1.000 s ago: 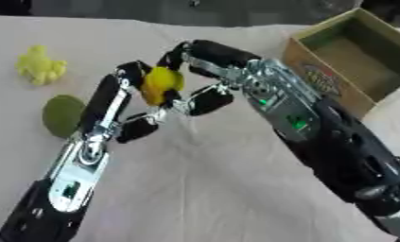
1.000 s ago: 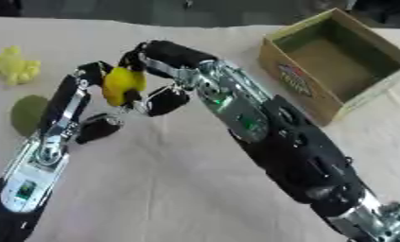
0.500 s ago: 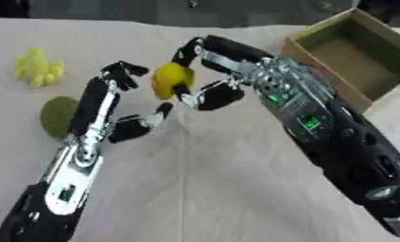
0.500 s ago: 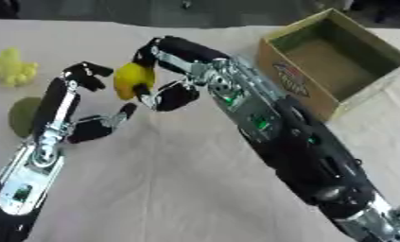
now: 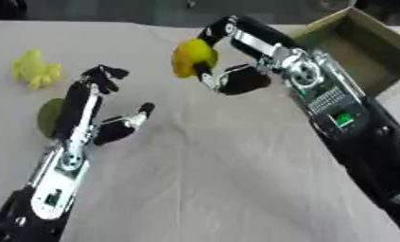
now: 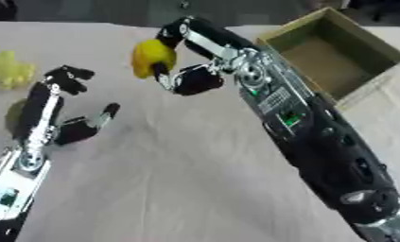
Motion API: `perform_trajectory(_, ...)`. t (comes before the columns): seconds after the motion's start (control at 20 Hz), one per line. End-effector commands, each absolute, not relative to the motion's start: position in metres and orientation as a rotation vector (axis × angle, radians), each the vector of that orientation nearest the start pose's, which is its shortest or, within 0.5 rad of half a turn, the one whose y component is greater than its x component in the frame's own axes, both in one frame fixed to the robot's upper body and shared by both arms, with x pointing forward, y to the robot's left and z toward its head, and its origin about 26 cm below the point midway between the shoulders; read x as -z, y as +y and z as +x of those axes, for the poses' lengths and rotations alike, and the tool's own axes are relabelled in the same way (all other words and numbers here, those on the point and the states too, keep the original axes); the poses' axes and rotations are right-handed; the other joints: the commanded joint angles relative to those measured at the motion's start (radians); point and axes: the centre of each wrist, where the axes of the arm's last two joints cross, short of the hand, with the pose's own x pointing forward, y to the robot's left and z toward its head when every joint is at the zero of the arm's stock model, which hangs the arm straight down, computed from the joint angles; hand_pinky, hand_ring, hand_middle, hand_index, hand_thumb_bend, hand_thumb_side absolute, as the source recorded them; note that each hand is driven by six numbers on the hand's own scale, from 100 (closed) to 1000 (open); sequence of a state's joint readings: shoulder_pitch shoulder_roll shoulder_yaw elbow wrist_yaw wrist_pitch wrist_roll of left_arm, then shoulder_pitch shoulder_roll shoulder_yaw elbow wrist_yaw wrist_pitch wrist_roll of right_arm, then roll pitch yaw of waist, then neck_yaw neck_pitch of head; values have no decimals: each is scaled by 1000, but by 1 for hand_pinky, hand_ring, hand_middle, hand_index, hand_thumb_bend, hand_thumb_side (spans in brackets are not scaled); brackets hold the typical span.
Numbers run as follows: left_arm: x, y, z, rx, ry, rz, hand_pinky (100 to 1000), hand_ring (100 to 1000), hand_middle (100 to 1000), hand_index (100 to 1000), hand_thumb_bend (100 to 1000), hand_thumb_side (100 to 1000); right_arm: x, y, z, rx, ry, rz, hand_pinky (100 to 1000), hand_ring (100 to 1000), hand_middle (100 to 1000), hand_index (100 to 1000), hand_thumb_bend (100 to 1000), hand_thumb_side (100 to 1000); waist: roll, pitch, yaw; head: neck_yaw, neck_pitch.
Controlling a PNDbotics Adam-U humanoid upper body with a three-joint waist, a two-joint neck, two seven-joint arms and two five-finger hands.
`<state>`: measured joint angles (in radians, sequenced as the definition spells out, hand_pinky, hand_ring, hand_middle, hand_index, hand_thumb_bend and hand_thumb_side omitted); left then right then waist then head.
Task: Pick up the objects with one hand, pass them to the other hand, and then place them into the box on the other side of the table.
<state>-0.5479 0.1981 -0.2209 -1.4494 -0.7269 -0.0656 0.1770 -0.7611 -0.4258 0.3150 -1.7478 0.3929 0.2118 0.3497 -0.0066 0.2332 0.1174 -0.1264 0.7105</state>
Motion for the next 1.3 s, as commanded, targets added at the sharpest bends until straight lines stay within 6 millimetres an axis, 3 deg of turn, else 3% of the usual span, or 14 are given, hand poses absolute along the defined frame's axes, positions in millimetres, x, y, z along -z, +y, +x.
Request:
perform_trajectory(0.05, -139, 194, 387, 833, -2087, 806, 594, 583, 646, 753, 535, 328, -287, -194, 349, -1132, -2027, -485, 972, 765, 548, 705, 100, 204, 6, -27, -1, -22, 4)
perform_trajectory(0.5, -161, 225, 380, 848, -2086, 902, 597, 588, 645, 751, 535, 304, -294, -269, 361, -829, -1943, -667, 980, 771, 554, 716, 100, 249, 17, -30, 3, -75, -3)
perform_trajectory(0.65, -169, 234, 377, 855, -2083, 926, 598, 590, 645, 748, 536, 297, -294, -290, 367, -774, -1904, -728, 980, 771, 554, 718, 100, 226, 21, -29, 6, -83, -4)
perform_trajectory(1.0, -184, 261, 367, 811, -2067, 991, 597, 590, 644, 745, 530, 289, -292, -334, 374, -649, -1821, -860, 977, 771, 557, 718, 100, 220, 20, -25, 11, -98, -7)
perform_trajectory(1.3, -191, 271, 362, 768, -2071, 1025, 597, 590, 644, 745, 531, 285, -284, -363, 380, -592, -1734, -951, 972, 773, 564, 721, 100, 218, 19, -22, 15, -123, -25)
